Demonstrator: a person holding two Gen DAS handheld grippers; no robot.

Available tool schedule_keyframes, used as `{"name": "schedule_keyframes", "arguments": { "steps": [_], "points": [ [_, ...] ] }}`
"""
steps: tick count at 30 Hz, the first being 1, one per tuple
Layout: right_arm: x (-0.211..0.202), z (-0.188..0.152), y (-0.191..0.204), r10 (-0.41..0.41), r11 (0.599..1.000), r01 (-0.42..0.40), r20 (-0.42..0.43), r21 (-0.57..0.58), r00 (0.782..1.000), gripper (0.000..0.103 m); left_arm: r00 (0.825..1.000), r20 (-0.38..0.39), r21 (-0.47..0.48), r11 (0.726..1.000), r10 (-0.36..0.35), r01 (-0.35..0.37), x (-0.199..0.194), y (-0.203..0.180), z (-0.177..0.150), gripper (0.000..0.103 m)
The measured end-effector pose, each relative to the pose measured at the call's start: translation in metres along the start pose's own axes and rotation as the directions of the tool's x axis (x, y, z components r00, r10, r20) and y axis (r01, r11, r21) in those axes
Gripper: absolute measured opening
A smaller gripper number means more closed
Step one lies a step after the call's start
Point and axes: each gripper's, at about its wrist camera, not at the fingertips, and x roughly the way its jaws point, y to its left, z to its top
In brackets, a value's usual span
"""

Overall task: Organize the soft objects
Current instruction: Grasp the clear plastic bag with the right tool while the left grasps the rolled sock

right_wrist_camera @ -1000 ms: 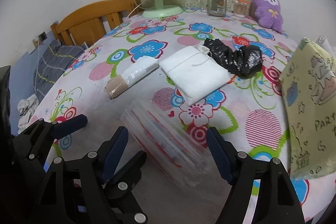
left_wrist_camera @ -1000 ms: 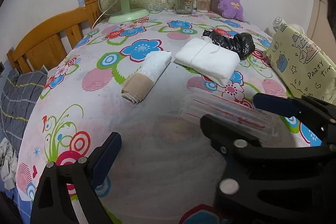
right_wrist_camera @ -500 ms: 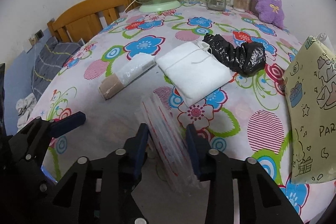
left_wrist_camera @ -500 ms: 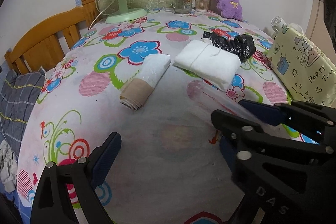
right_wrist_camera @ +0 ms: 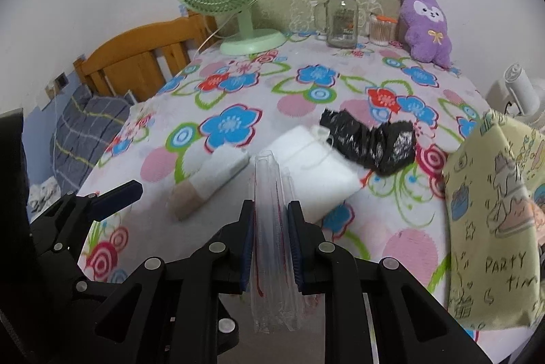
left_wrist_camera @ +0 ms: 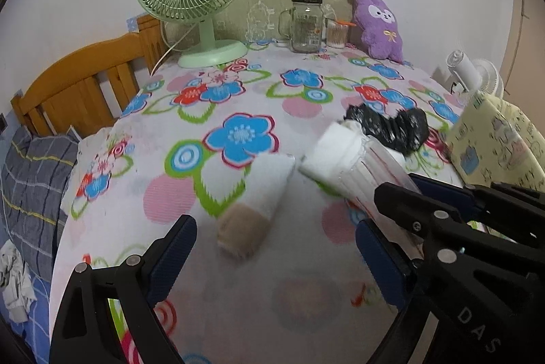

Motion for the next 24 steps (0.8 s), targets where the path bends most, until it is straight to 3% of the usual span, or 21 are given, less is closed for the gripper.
{"name": "schedule_keyframes", "arguments": {
  "steps": [16, 24],
  "points": [
    [0.036, 0.024, 0.001, -0.012, 0.999, 0.012, -0.017, 0.040, 1.000, 0.022, 1.000, -0.017, 0.023, 1.000, -0.019, 0.019, 0.039, 0.011, 0.020, 0.071],
    [0.045, 0.025, -0.001, 0.000, 0.999, 0.002, -0.036, 0.043, 0.999, 0.022, 0.996, -0.076, 0.031, 0.998, -0.043, 0.046, 0.051, 0.010, 0.017, 0.039]
  ]
}}
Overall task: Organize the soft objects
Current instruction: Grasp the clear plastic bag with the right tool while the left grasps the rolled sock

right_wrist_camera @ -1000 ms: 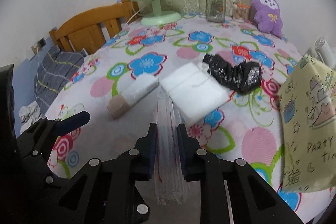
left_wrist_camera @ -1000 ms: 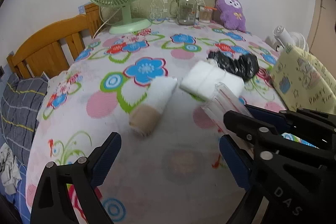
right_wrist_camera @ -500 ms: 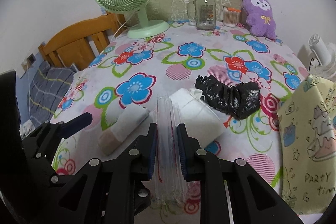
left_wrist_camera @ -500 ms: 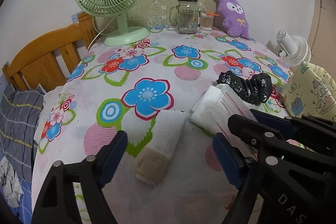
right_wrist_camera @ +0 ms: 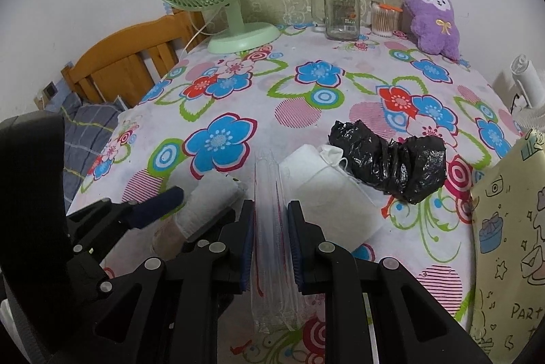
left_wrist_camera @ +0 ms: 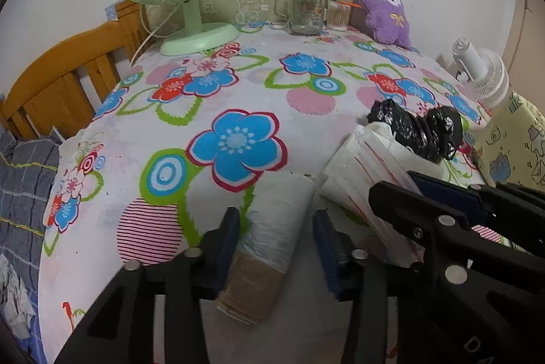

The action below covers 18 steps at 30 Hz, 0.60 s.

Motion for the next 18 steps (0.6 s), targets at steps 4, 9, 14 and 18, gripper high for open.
{"name": "schedule_keyframes", "arguments": {
  "steps": [4, 9, 14, 18],
  "points": [
    [0.001, -0.001, -0.001, 0.005, 1.000, -0.005, -0.005, 0.004, 1.000, 0.022, 1.000, -0.009, 0.009, 1.000, -0.018, 0.018, 0.000, -0.004, -0.004, 0.029],
    [-0.001, -0.003, -0.002, 0.007, 1.000, -0.007, -0.007, 0.006, 1.000, 0.022, 0.999, -0.007, -0.002, 0.999, -0.033, 0.033, -0.005, -0.007, -0.007, 0.025],
    [-0.004, -0.005, -0.004, 0.004, 1.000, -0.004, -0.007, 0.008, 1.000, 0.022, 0.999, 0.019, -0.011, 1.000, -0.026, 0.026, -0.017, -0.011, -0.006, 0.025],
    [-0.012, -0.008, -0.006, -0.001, 1.000, 0.001, 0.003, 0.012, 1.000, 0.022, 0.999, 0.033, -0.011, 1.000, -0.025, 0.025, -0.026, -0.015, -0.006, 0.025]
  ]
}}
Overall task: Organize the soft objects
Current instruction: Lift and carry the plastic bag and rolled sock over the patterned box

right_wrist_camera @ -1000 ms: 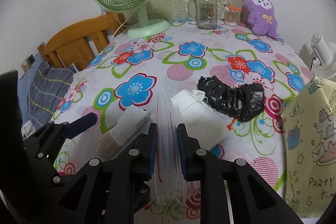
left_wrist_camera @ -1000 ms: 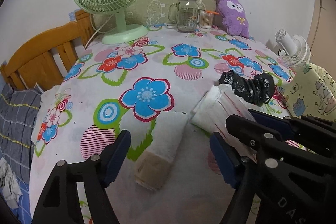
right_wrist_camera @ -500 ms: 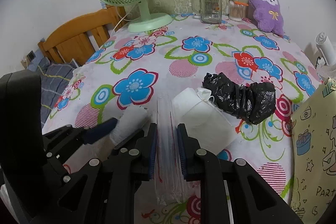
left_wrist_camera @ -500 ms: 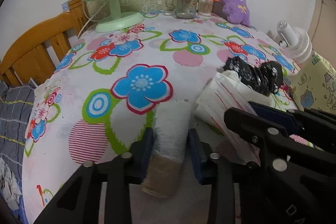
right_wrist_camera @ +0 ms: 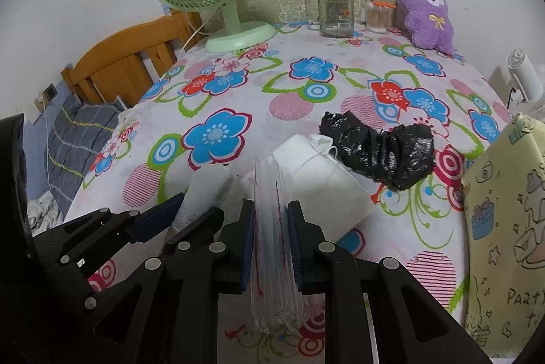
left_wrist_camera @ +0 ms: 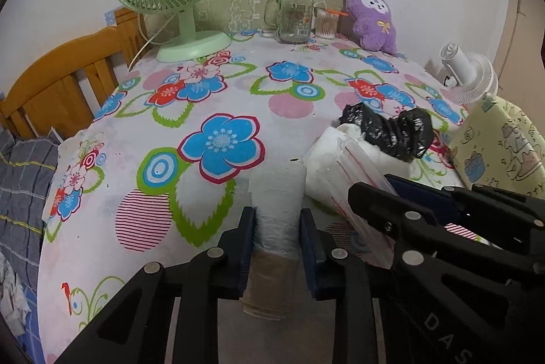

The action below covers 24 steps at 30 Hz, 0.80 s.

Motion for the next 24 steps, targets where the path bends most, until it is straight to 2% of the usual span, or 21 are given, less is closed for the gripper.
{"name": "schedule_keyframes", "arguments": {
  "steps": [24],
  "points": [
    [-0.086, 0.000, -0.019, -0.002, 1.000, 0.003, 0.118, -0.006, 0.993, 0.022, 0.995, 0.099, -0.002, 1.000, 0.012, -0.012, -0.070, -0.049, 0.010, 0.025]
  ]
}}
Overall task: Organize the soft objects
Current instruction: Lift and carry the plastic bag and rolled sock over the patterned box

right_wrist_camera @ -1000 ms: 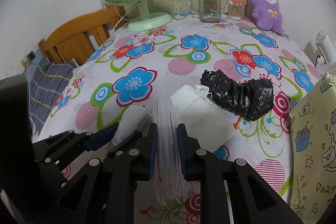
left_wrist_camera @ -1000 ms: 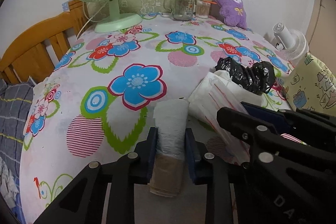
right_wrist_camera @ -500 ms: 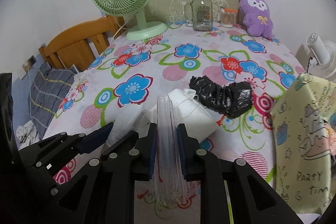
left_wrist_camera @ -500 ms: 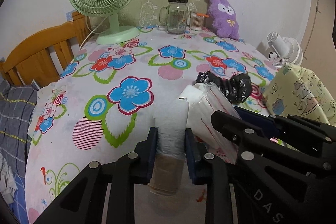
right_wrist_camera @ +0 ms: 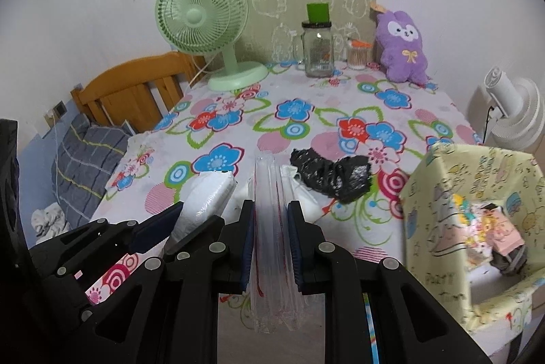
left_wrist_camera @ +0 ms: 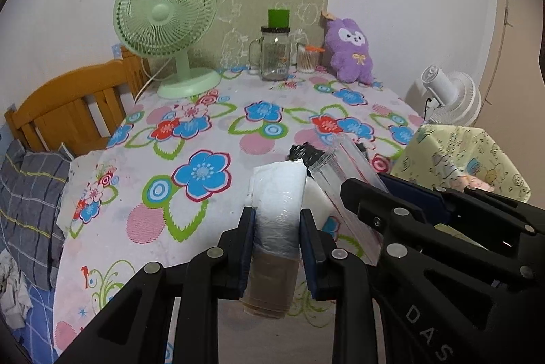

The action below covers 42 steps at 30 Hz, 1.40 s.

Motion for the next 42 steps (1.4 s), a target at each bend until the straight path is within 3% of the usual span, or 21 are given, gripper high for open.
{"name": "schedule_keyframes", "arguments": {
  "steps": [23, 42],
  "points": [
    [-0.071, 0.016, -0.032, -0.037, 0.999, 0.040, 0.109, -0.028, 0.993, 0.022, 0.995, 0.101, 0.061, 0.998, -0.016, 0.010, -0.048, -0.055, 0.024, 0.025],
    [-0.092, 0.024, -0.094, -0.145, 0.989, 0.144, 0.131, 0.014, 0.981, 0.022, 0.990, 0.109, 0.161, 0.984, -0.088, 0.070, -0.040, -0.122, 0.044, 0.025]
  ]
}}
